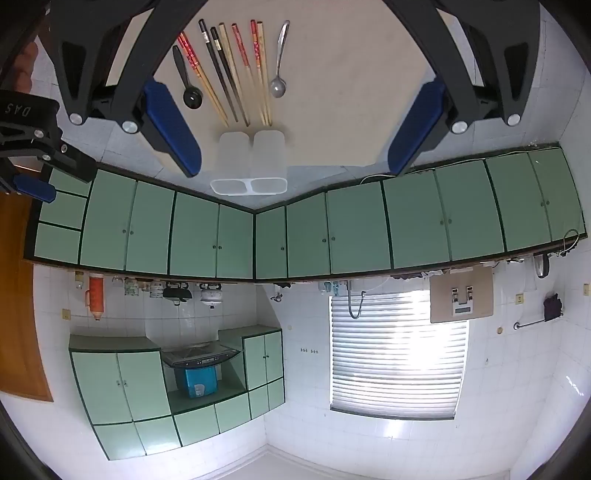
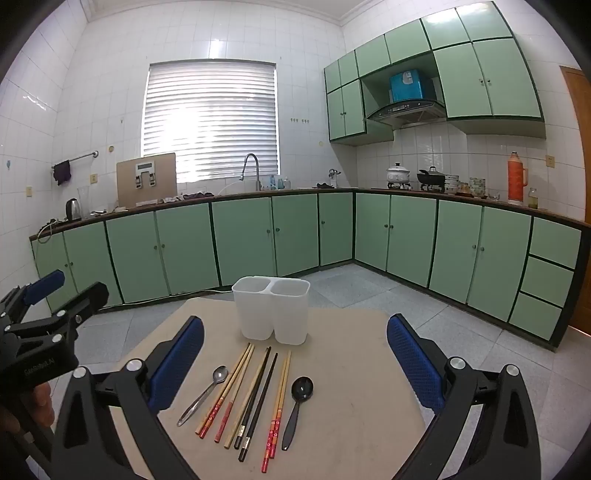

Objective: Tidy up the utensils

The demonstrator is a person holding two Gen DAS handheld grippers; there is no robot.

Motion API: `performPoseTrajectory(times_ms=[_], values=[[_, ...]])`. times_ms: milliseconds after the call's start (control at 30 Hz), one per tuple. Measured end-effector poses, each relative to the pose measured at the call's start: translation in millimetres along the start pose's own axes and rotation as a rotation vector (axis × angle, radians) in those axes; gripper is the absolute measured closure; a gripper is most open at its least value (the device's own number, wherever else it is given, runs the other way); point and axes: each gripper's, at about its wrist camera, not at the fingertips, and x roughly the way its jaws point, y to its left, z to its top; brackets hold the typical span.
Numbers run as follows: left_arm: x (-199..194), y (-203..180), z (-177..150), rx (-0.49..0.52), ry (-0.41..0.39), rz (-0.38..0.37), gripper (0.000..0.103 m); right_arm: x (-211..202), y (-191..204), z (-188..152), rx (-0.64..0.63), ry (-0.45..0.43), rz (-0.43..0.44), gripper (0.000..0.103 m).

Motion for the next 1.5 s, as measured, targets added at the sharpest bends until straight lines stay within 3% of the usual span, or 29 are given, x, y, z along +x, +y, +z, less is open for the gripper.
performPoseTrajectory(times_ms=[1500], values=[[4.4, -1.8, -3.2, 0.005, -0.011, 0.014, 0.005, 0.6, -0.4, -0.6, 0.003, -0.002, 0.001, 0.006]])
